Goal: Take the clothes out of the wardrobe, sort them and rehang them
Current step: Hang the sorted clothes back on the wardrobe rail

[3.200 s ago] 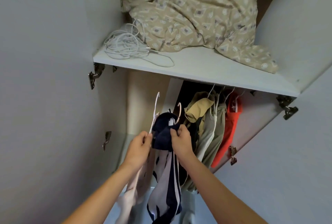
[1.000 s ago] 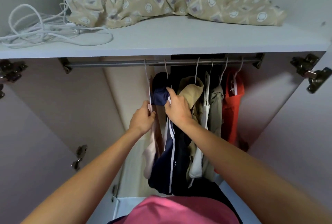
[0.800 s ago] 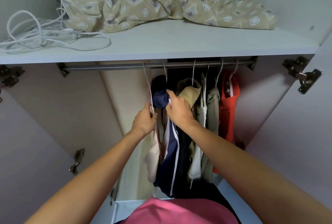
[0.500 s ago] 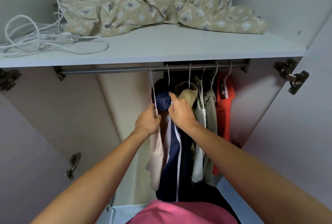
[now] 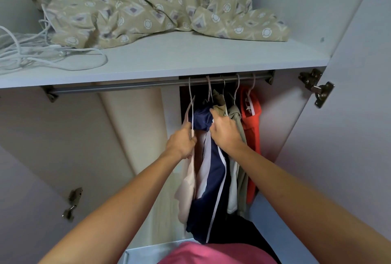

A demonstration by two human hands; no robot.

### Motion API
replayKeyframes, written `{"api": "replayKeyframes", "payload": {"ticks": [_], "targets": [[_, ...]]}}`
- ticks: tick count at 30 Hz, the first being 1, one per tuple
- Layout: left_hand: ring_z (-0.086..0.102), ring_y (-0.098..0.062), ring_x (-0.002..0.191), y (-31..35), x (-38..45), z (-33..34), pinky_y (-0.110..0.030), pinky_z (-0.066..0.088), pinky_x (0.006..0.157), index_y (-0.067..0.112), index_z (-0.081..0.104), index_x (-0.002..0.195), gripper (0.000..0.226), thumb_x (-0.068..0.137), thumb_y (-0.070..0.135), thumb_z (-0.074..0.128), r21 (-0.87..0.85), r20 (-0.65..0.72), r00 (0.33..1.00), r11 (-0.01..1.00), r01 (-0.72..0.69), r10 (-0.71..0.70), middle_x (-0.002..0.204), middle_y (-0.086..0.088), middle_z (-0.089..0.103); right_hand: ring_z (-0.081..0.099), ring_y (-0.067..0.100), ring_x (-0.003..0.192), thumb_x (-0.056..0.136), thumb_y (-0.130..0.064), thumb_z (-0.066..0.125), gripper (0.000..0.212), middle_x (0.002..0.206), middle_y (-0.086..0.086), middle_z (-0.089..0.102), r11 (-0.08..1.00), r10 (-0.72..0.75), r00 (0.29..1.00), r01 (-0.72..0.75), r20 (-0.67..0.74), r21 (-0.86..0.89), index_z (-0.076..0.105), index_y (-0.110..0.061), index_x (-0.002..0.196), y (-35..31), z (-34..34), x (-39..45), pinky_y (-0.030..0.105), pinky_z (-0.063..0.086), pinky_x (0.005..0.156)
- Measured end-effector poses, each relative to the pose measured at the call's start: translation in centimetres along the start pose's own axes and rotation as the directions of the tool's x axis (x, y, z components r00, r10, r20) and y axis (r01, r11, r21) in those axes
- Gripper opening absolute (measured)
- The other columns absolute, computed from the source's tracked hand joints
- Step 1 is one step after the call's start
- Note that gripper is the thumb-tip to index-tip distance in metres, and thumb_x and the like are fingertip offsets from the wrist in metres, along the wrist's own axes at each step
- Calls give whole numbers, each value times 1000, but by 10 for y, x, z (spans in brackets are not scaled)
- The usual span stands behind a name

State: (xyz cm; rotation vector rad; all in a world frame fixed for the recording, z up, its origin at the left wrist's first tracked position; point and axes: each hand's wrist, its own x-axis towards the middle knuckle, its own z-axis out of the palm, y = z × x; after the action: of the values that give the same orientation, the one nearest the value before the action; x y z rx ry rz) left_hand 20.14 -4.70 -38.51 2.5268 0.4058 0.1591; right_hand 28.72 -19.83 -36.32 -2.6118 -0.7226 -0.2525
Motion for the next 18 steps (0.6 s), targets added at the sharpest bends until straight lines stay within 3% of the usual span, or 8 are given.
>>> {"api": "replayKeyframes", "payload": {"ticks": [5, 11, 15, 18], "targets": [[68, -30, 63, 24, 3, 9, -49, 63, 67, 24, 43, 109, 11, 104, 24, 53, -1, 31, 999, 1000, -28, 28, 78, -7, 68, 69, 42, 94, 98, -12, 51, 59, 101, 19, 72, 997, -35, 999, 35, -7, -66, 41, -18, 156, 14, -11, 0, 51, 53, 92], [71, -26, 60, 42, 0, 10, -45, 62, 73, 24, 43, 110, 12, 106, 32, 51, 34, 79, 996, 999, -29, 26, 81, -5, 69, 70, 38, 91, 100, -15, 55, 58, 96, 16, 73, 1000, -19, 999, 20, 41, -14, 42, -21, 157, 14, -19, -3, 48, 54, 93], [67, -34, 99, 39, -9, -3, -39, 48, 76, 25, 43, 134, 38, 107, 51, 47, 176, 99, 995, 984, -33, 15, 111, -8, 70, 71, 36, 93, 100, -20, 59, 55, 98, 12, 73, 999, -6, 997, 2, 78, 42, 46, -25, 153, 12, -29, -12, 47, 57, 87], [66, -36, 108, 30, -24, -19, -42, 48, 82, 31, 36, 147, 49, 107, 57, 40, 179, 73, 997, 984, -4, -10, 126, -8, 66, 70, 36, 104, 99, -25, 59, 47, 119, 9, 70, 1000, 0, 996, 3, 86, -30, 50, -26, 146, 1, -42, -26, 48, 58, 85]]}}
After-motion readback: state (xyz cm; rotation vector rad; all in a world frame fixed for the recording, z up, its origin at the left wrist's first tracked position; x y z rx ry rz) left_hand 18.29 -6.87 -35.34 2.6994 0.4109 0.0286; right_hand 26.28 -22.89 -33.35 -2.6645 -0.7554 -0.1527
